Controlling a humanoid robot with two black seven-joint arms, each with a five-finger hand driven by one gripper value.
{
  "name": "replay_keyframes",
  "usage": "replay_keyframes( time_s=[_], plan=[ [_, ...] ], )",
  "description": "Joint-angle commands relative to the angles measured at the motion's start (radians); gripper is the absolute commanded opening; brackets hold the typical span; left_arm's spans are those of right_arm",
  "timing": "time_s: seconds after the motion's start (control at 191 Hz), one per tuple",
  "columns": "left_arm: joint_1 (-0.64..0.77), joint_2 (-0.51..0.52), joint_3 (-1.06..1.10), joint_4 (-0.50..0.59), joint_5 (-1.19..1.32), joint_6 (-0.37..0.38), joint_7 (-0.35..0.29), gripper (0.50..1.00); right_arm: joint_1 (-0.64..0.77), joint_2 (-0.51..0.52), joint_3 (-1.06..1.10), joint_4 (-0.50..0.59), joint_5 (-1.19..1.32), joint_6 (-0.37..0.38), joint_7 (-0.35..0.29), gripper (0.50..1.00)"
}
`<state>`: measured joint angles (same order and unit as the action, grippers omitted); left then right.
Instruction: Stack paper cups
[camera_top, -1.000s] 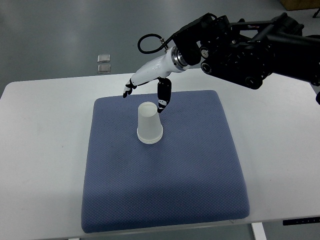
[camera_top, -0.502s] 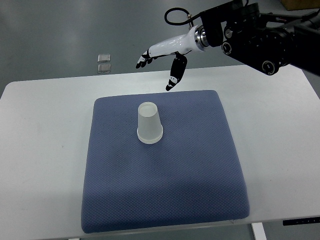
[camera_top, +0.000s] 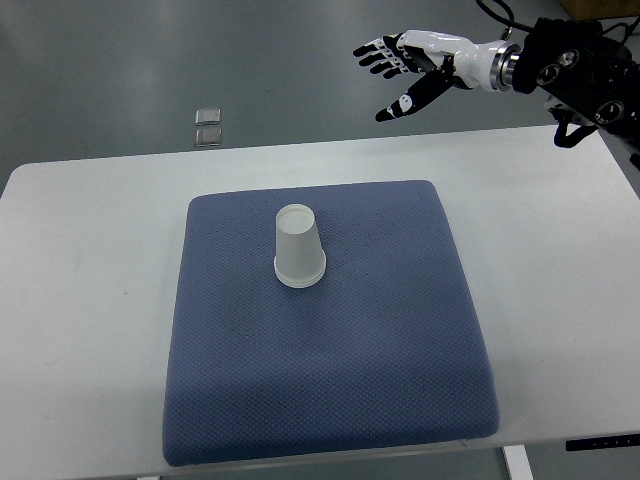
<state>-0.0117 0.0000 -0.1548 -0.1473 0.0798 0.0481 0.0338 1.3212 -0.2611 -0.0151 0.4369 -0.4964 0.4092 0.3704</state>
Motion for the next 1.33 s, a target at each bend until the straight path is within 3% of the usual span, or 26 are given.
replay_keyframes(
  time_s=[0.0, 0.246, 0.597, 0.806, 1.329],
  plan=[
    [-0.001, 0.000, 0.000, 0.000, 0.000, -0.001, 0.000, 1.000, -0.036, 0.003, 0.000, -0.007, 0.177, -0.041, -0.001, 0.899],
    [-0.001, 0.000, 0.000, 0.000, 0.000, -0.001, 0.000, 1.000, -0.160, 0.011, 0.073, -0.007, 0.482, -0.132, 0.001, 0.899],
    [0.001, 0.000, 0.000, 0.000, 0.000, 0.001, 0.000, 1.000, -0.376, 0.020, 0.392, -0.006, 0.532, -0.175, 0.001, 0.899],
    [-0.001, 0.000, 0.000, 0.000, 0.000, 0.000, 0.000, 1.000, -0.401, 0.040, 0.486, -0.006, 0.553, -0.187, 0.001, 0.899],
    [-0.001, 0.000, 0.001, -0.003, 0.000, -0.001, 0.000, 1.000, -0.439, 0.048, 0.488, 0.000, 0.553, -0.198, 0.016, 0.901]
  ],
)
